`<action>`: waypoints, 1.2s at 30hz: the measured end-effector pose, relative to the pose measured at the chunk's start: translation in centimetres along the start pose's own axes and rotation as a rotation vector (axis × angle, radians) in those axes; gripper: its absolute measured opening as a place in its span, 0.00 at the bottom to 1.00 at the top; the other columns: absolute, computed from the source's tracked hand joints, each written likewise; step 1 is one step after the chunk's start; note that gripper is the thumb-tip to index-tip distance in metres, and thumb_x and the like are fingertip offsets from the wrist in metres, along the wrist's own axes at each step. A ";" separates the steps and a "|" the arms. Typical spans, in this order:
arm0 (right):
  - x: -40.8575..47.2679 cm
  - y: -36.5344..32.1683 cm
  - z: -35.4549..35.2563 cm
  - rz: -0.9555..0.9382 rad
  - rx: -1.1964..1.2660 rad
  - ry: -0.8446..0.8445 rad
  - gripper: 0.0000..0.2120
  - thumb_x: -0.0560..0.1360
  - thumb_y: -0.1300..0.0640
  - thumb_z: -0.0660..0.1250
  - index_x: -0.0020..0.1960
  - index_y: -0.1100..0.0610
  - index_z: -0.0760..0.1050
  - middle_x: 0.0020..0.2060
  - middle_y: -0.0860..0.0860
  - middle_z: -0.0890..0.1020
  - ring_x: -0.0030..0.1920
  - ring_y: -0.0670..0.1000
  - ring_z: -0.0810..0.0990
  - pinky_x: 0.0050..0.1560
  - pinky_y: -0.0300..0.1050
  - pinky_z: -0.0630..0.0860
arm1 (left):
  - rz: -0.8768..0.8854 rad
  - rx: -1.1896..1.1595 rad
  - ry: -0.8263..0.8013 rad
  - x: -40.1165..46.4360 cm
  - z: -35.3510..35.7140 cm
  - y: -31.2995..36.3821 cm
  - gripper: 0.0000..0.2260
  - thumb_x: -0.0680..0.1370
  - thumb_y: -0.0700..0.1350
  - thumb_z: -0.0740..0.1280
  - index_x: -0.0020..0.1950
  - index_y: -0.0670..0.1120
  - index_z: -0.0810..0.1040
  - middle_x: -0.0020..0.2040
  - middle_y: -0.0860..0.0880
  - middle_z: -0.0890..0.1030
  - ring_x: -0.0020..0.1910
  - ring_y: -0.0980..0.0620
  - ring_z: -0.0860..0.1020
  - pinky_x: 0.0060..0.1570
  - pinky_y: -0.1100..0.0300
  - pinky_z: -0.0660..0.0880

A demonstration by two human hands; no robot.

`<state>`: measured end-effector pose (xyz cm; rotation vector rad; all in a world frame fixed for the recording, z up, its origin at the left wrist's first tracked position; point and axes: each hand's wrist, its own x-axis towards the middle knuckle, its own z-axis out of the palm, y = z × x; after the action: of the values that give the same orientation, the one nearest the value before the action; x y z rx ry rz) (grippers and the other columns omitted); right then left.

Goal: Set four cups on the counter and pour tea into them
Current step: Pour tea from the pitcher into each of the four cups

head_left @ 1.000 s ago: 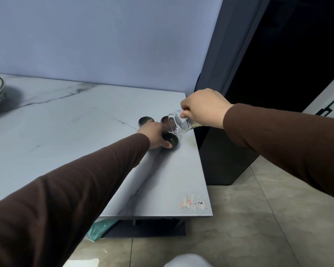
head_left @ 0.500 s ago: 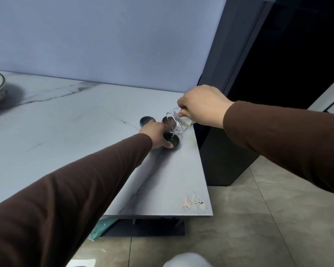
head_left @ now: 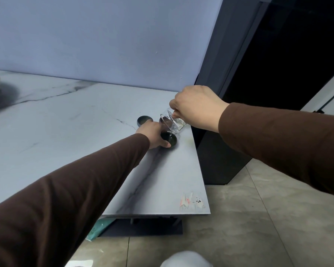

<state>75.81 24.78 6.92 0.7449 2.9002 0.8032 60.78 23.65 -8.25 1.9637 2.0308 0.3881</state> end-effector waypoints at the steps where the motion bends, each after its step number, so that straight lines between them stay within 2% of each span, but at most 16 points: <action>1: -0.1 -0.1 0.0 -0.005 -0.007 0.002 0.11 0.81 0.49 0.60 0.43 0.53 0.71 0.36 0.49 0.72 0.43 0.56 0.74 0.34 0.47 0.62 | -0.005 -0.005 0.000 0.0 0.0 0.0 0.21 0.67 0.60 0.74 0.58 0.54 0.81 0.50 0.49 0.82 0.57 0.45 0.71 0.52 0.53 0.73; 7: -0.2 -0.4 0.2 -0.031 -0.064 0.016 0.11 0.82 0.50 0.60 0.48 0.55 0.77 0.40 0.49 0.77 0.48 0.56 0.77 0.35 0.47 0.64 | -0.009 0.001 -0.010 -0.1 0.0 0.0 0.22 0.68 0.60 0.73 0.59 0.52 0.80 0.51 0.49 0.83 0.58 0.44 0.69 0.55 0.50 0.73; 10: -0.4 -0.4 0.1 -0.037 -0.085 0.023 0.11 0.82 0.50 0.60 0.48 0.55 0.77 0.39 0.49 0.75 0.47 0.56 0.77 0.34 0.47 0.64 | -0.023 0.009 -0.016 0.0 0.0 0.0 0.25 0.68 0.60 0.73 0.61 0.50 0.79 0.52 0.48 0.82 0.59 0.44 0.69 0.57 0.49 0.73; 17: -0.5 -0.5 0.2 -0.019 -0.065 0.024 0.11 0.82 0.50 0.60 0.48 0.55 0.77 0.37 0.48 0.74 0.47 0.55 0.77 0.34 0.47 0.63 | -0.025 0.015 -0.009 0.0 0.0 0.0 0.22 0.68 0.60 0.74 0.57 0.49 0.81 0.50 0.48 0.82 0.58 0.44 0.70 0.54 0.49 0.74; 22: -0.8 -0.5 0.7 -0.017 -0.046 0.022 0.12 0.82 0.49 0.60 0.48 0.54 0.77 0.41 0.50 0.79 0.48 0.56 0.78 0.35 0.47 0.64 | -0.023 0.020 -0.008 -0.1 0.0 0.1 0.22 0.68 0.60 0.73 0.57 0.51 0.81 0.49 0.49 0.82 0.58 0.45 0.69 0.52 0.51 0.73; 27: -0.9 -0.2 1.3 0.012 -0.033 0.000 0.12 0.82 0.47 0.59 0.48 0.53 0.76 0.36 0.48 0.70 0.49 0.56 0.78 0.35 0.47 0.62 | -0.020 0.026 -0.007 -0.1 -0.1 0.2 0.24 0.68 0.60 0.73 0.60 0.53 0.80 0.52 0.49 0.82 0.59 0.44 0.70 0.53 0.52 0.73; 34: -1.0 0.4 1.9 0.058 0.021 -0.008 0.13 0.81 0.49 0.59 0.45 0.54 0.75 0.33 0.48 0.69 0.42 0.55 0.74 0.32 0.45 0.59 | -0.028 0.032 -0.015 0.0 -0.1 0.2 0.22 0.68 0.60 0.73 0.58 0.51 0.81 0.51 0.48 0.82 0.59 0.44 0.70 0.54 0.51 0.73; 36: -1.0 0.5 2.2 0.078 0.048 -0.005 0.13 0.81 0.48 0.60 0.44 0.55 0.75 0.33 0.48 0.71 0.41 0.54 0.72 0.33 0.45 0.61 | -0.025 0.033 -0.018 0.0 -0.1 0.2 0.22 0.68 0.60 0.73 0.57 0.51 0.81 0.51 0.49 0.82 0.59 0.44 0.70 0.54 0.51 0.73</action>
<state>77.31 25.74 5.24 0.8673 2.9122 0.7397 60.94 23.64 -8.09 1.9523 2.0610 0.3328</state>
